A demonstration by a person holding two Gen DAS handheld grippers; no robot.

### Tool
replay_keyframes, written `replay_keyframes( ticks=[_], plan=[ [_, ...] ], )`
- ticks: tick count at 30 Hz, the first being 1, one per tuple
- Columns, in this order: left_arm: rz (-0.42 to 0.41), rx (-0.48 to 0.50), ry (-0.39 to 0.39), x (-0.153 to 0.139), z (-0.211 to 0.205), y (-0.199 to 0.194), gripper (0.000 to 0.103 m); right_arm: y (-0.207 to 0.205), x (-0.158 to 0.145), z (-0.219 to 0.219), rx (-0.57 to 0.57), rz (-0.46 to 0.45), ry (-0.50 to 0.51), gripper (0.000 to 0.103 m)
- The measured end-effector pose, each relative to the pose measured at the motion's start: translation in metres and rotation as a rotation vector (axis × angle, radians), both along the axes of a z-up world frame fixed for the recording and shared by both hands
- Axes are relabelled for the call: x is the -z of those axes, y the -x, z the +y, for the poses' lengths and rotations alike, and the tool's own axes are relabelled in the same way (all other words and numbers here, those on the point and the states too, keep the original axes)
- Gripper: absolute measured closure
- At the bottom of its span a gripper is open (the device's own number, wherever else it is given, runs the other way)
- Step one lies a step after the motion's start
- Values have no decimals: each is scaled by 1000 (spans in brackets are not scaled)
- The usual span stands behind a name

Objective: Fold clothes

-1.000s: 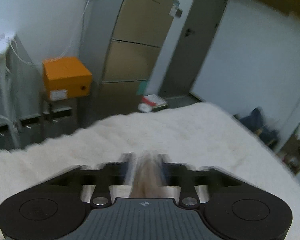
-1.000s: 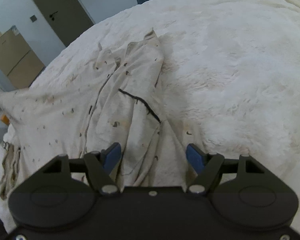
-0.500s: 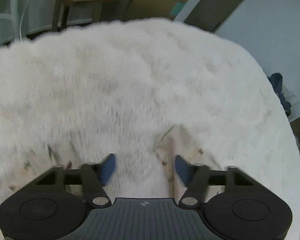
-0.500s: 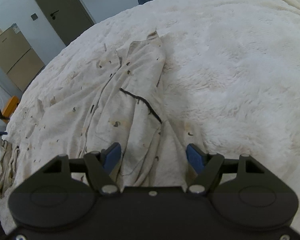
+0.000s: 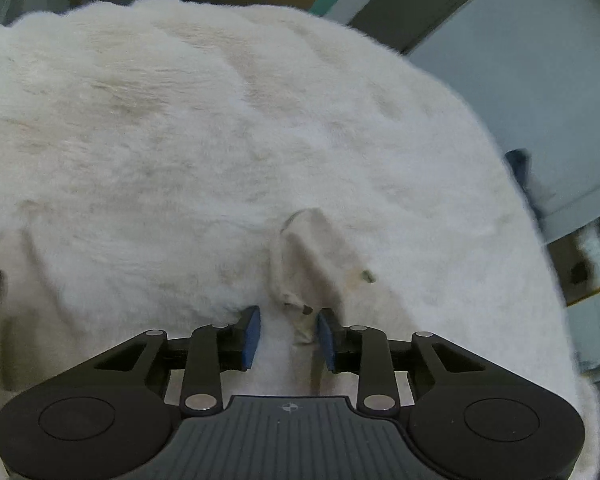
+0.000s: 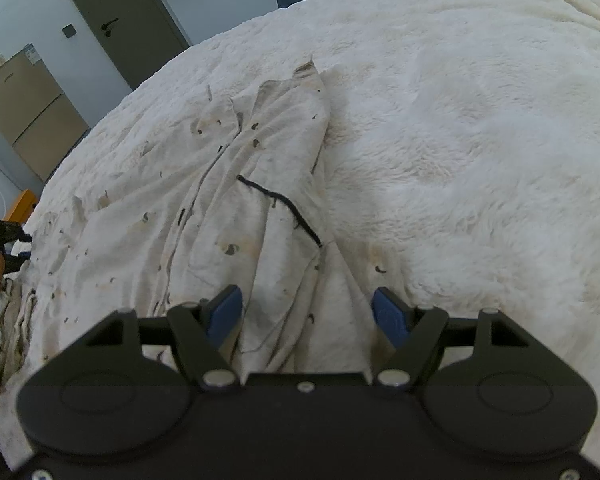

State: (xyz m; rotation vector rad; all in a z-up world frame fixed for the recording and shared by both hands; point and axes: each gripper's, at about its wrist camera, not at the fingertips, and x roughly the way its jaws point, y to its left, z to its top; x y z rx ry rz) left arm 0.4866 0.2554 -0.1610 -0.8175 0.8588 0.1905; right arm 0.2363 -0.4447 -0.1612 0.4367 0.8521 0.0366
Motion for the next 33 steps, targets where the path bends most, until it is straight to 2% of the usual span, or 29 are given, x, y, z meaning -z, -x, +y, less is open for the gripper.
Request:
replay_keyframes(
  ticks=[1,4,7,8,11,13,14,15,16,17,19,24,26,29,31,33],
  plan=[
    [-13,14,-8,-5,-5,1,103,0,0,0,0,0,0,32],
    [-19,66,-101,-29,-13,-1,103,0,0,0,5,0,-2,32],
    [52,132,-264,-78,-12,-8,103,1,-1,1,5,0,3,32],
    [72,170,-354,-104,-9,-10,103,2,-1,2,1,-2,8,32],
    [149,263,-575,-147,-1,-7,103,2,-2,3,-4,-5,12,32],
    [199,280,-602,-143,8,-4,102,3,-3,3,-4,-7,10,32],
    [217,272,-600,-142,17,2,96,3,-4,4,-4,-10,9,32],
    [205,260,-580,-141,22,6,89,4,-4,4,-4,-12,10,32],
    [181,230,-532,-139,30,13,76,4,-4,5,-5,-13,13,32],
    [149,188,-463,-136,40,24,73,4,-4,6,-5,-13,17,32],
    [137,178,-422,-126,44,36,72,5,-4,6,-6,-13,20,32],
    [97,187,-479,-108,29,33,60,5,-5,7,-7,-16,19,32],
    [60,207,-487,-104,17,20,49,6,-5,7,-10,-18,21,32],
    [22,261,-546,-93,-3,-12,43,5,-4,7,-11,-19,30,32],
    [102,285,-615,-68,-4,-30,43,5,-1,4,-1,-12,48,32],
    [196,305,-673,-41,-3,-46,49,3,1,3,13,-7,54,32]
  ],
)
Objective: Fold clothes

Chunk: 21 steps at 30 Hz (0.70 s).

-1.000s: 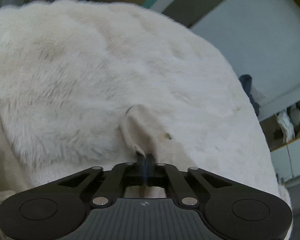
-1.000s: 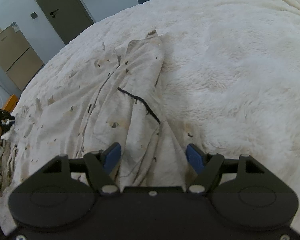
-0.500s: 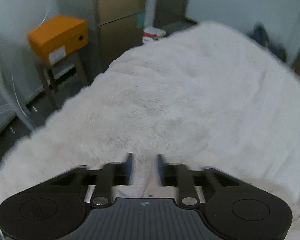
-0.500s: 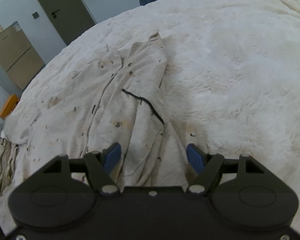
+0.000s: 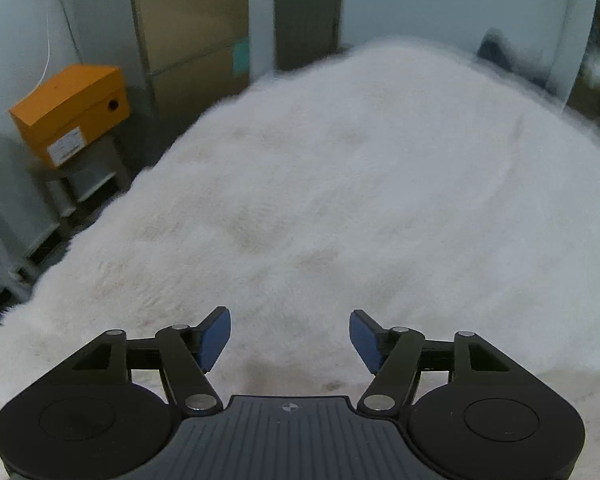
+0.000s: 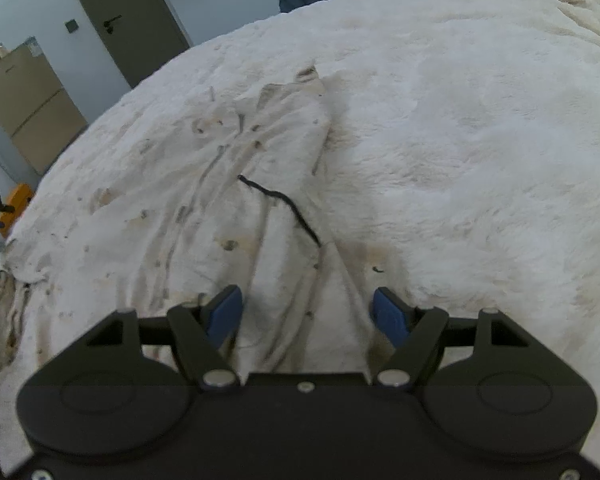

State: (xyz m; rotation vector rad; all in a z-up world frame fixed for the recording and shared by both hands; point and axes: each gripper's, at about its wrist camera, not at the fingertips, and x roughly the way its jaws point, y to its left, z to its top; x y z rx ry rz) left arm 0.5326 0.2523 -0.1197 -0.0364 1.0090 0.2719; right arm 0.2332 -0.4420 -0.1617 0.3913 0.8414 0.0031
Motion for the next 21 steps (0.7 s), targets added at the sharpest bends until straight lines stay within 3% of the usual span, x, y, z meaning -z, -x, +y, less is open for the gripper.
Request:
replay_keyframes(
  ticks=[2,3,5,9,14,17,18,20,21],
  plan=[
    [18,-31,66,12,10,-2,68,-2,1,0,6,-3,-5,32],
    [25,-40,105,16,14,-2,71,-4,2,0,7,-6,-8,32],
    [30,-15,154,16,16,-3,101,-5,3,2,2,-4,4,32],
    [0,55,121,6,13,-7,102,-5,7,3,6,1,12,32],
    [-313,-18,27,-42,19,-11,101,-5,7,4,9,-3,20,32],
    [-306,-32,-26,-39,10,-22,99,-5,8,5,7,-3,29,32],
    [-281,-37,-49,-35,6,-26,95,-5,8,5,4,-3,33,32],
    [-260,-47,-60,-27,4,-25,66,-5,7,4,5,-4,30,32],
    [-254,-60,-42,-25,6,-22,61,-5,7,4,6,-4,26,32]
  ],
)
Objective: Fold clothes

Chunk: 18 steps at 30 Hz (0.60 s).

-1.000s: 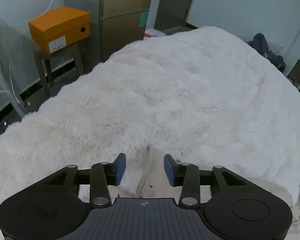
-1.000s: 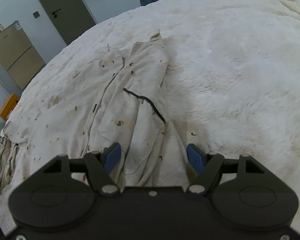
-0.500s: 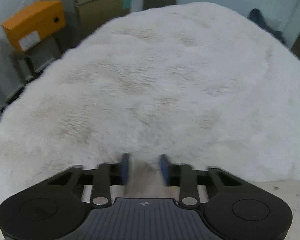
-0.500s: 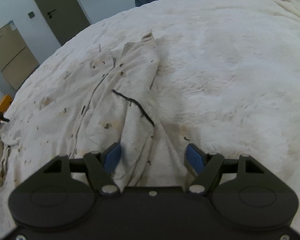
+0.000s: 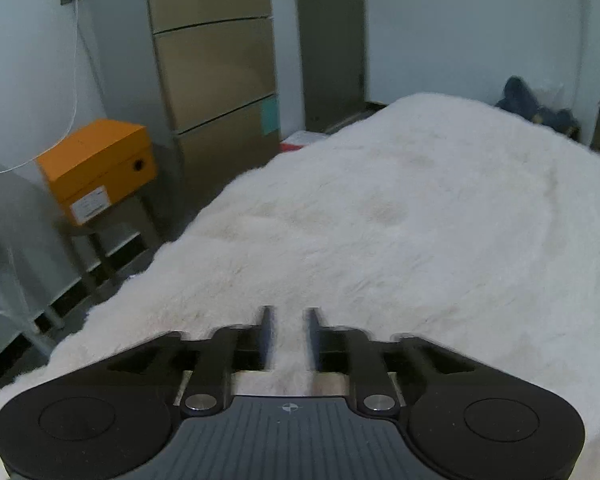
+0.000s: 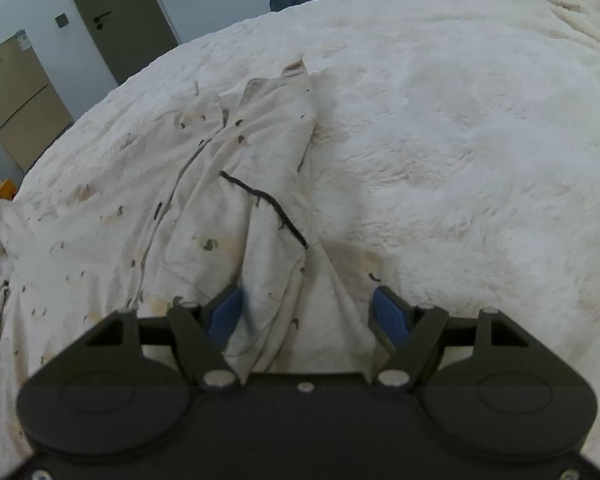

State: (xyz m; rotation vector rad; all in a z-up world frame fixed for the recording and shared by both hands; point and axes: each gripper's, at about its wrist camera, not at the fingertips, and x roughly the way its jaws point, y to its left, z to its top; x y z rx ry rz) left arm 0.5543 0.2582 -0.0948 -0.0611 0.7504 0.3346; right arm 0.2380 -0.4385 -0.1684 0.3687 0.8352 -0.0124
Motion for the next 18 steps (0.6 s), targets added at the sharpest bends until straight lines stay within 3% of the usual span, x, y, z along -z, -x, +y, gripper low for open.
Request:
replay_keyframes(
  ticks=[2,6,8,10,15,17,18],
  plan=[
    [26,-41,57,5,8,12,50,1,-2,0,-5,-3,2,32],
    [138,-76,212,18,37,46,50,3,-5,0,-9,-11,-9,32],
    [144,-22,306,17,44,70,56,3,-6,0,-10,-14,-13,32],
    [151,47,380,19,45,85,56,3,-6,0,-9,-15,-16,32],
    [206,120,367,37,26,85,63,7,-8,3,-8,-16,-11,32],
    [243,133,323,45,19,80,101,7,-9,2,-2,-19,-8,32],
    [255,136,301,47,15,80,103,7,-9,1,1,-20,-7,32]
  ],
)
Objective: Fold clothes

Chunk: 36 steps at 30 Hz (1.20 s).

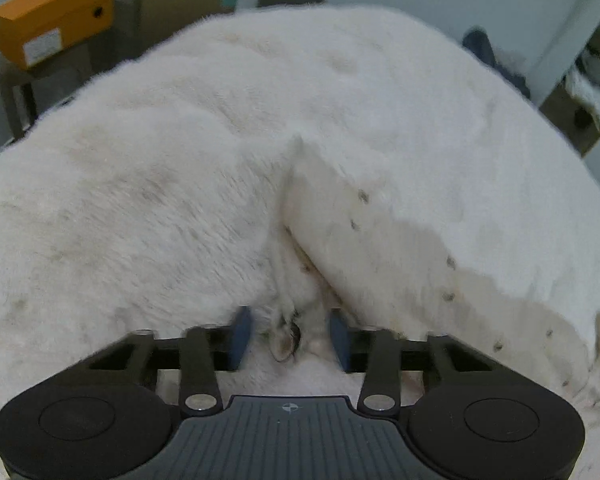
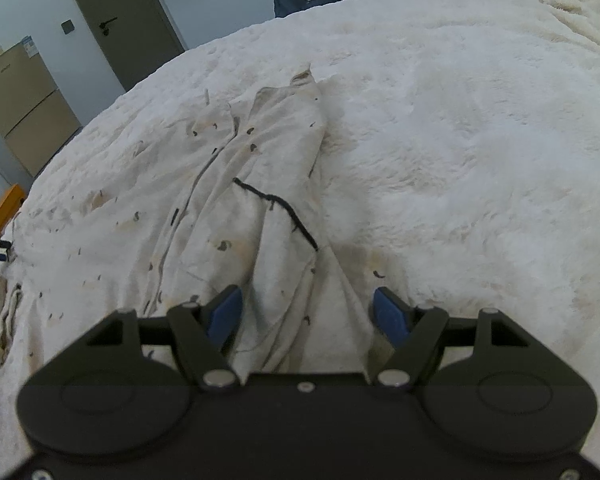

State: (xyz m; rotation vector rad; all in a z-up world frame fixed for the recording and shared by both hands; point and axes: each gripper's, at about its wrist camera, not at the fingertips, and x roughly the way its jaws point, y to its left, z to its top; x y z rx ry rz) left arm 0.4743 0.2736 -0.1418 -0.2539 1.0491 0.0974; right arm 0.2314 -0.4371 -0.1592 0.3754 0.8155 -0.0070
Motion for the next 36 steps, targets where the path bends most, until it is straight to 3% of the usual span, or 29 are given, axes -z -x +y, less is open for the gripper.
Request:
replay_keyframes(
  ticks=[4,6,8,9,12,13,15,18,21,22,24,27,31,36],
  plan=[
    [-91,60,-54,-22,6,14,103,-1,-1,-1,10,-7,-7,32],
    [-123,75,-134,-39,19,23,103,0,-1,-1,8,-5,-7,32],
    [-58,100,-267,-42,32,28,103,1,-2,2,-2,-10,-6,32],
    [-33,103,-272,-39,34,27,102,2,-3,2,-5,-12,-4,32],
    [5,74,-326,-31,30,28,86,3,-5,2,-6,-18,-1,32],
    [-13,46,-362,-32,27,28,71,3,-6,2,-4,-20,0,32],
    [-74,-9,-386,-39,21,32,65,4,-8,1,4,-27,-5,32],
    [-176,-58,-336,-70,0,42,65,8,-11,-4,15,-36,-13,32],
    [-328,-31,-247,-105,-44,64,45,12,-18,-13,39,-62,-44,32],
    [-376,-3,-194,-114,-65,75,32,14,-20,-17,52,-69,-58,32],
    [-474,105,-23,-125,-123,101,26,16,-22,-23,65,-79,-76,32],
    [-470,222,101,-114,-187,119,25,19,-26,-32,86,-91,-104,32],
    [-429,361,190,-80,-273,138,22,22,-27,-39,106,-91,-115,32],
    [-380,475,209,-42,-349,117,22,19,-24,-38,119,-72,-120,32]
  ],
)
